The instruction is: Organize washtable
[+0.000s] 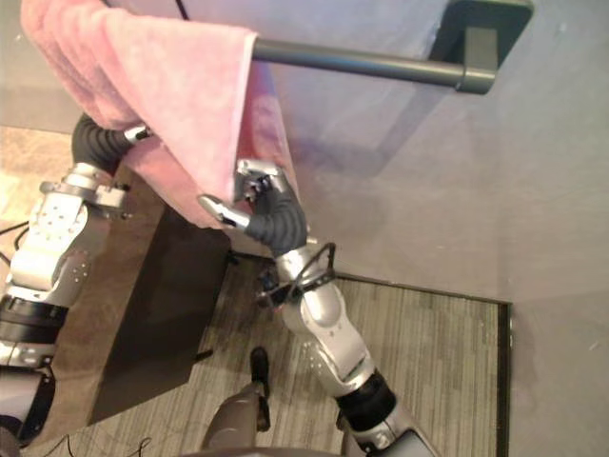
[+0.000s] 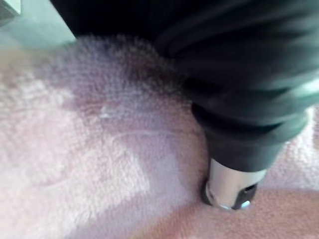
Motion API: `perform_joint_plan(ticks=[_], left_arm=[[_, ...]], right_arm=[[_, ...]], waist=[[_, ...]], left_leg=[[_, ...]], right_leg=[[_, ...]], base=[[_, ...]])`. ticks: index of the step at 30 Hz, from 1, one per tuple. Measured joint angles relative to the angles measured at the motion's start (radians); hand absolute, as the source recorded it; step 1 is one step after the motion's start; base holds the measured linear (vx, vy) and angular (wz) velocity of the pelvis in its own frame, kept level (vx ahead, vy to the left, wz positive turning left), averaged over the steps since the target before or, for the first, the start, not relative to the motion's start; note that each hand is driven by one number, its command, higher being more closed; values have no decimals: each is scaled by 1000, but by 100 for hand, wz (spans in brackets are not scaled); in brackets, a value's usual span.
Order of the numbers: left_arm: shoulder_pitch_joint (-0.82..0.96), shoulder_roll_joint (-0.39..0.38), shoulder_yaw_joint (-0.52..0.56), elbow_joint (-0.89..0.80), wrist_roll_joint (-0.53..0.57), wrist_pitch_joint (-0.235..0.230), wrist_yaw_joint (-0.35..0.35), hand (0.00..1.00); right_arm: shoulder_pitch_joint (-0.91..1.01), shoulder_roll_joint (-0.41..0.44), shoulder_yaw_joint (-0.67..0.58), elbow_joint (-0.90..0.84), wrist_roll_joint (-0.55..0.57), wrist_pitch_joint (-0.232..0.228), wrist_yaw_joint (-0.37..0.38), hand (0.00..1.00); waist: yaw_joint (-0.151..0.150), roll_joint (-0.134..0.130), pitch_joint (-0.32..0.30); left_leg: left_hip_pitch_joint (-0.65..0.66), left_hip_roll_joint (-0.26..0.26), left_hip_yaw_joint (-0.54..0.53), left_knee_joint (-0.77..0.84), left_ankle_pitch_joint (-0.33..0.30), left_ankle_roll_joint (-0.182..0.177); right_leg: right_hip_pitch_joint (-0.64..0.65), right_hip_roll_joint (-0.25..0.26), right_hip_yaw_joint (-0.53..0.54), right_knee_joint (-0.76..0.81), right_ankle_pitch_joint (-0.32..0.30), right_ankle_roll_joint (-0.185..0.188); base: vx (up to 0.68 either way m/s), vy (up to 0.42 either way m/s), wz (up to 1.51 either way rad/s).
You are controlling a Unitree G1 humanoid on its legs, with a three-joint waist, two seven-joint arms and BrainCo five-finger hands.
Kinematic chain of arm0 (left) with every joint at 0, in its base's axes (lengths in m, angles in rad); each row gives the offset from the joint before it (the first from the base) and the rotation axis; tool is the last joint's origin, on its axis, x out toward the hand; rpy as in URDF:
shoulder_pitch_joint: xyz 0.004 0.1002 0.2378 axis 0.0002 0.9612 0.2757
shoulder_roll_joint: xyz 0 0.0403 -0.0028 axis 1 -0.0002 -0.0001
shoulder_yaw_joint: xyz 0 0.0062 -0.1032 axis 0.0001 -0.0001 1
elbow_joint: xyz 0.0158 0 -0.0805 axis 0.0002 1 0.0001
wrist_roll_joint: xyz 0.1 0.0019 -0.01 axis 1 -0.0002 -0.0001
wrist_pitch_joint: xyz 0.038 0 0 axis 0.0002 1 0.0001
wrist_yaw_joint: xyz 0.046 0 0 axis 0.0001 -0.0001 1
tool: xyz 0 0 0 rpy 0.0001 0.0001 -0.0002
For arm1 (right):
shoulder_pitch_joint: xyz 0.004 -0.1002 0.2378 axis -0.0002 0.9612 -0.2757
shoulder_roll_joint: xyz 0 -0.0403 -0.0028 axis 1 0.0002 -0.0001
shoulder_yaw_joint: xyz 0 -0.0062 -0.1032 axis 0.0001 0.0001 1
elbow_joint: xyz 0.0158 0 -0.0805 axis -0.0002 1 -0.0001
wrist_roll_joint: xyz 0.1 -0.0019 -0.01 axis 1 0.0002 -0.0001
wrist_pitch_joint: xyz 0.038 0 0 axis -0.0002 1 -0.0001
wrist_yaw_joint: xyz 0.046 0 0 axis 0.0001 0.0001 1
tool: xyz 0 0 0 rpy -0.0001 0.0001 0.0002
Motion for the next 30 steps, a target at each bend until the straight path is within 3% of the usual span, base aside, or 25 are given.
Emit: perform_joint_plan(ticks=[8,18,30], left_arm=[[22,-40,30,-75,1,-8,-7,100],[81,-129,47,-200,26,-16,-74,100],[103,-230,59,-265,108,-24,-75,100]], right_arm=[[-48,17,-38,95,-88,51,3,100],[-51,-62,-249,99,-158,50,9,100],[-54,-59,-349,78,-174,43,37,100]], waist=[[3,1,20],[-1,1,24],[-2,-2,43]], left_leg=[[-1,-2,-10,-3,1,-1],[1,-12,-30,-50,31,2],[2,-18,-14,-60,34,5]], right_leg=[[4,0,-10,-1,0,0],[-2,0,-29,-2,-1,-1],[-20,-1,-6,-1,0,-1]], base=[[-2,3,1],[-2,9,6],[0,6,-4]])
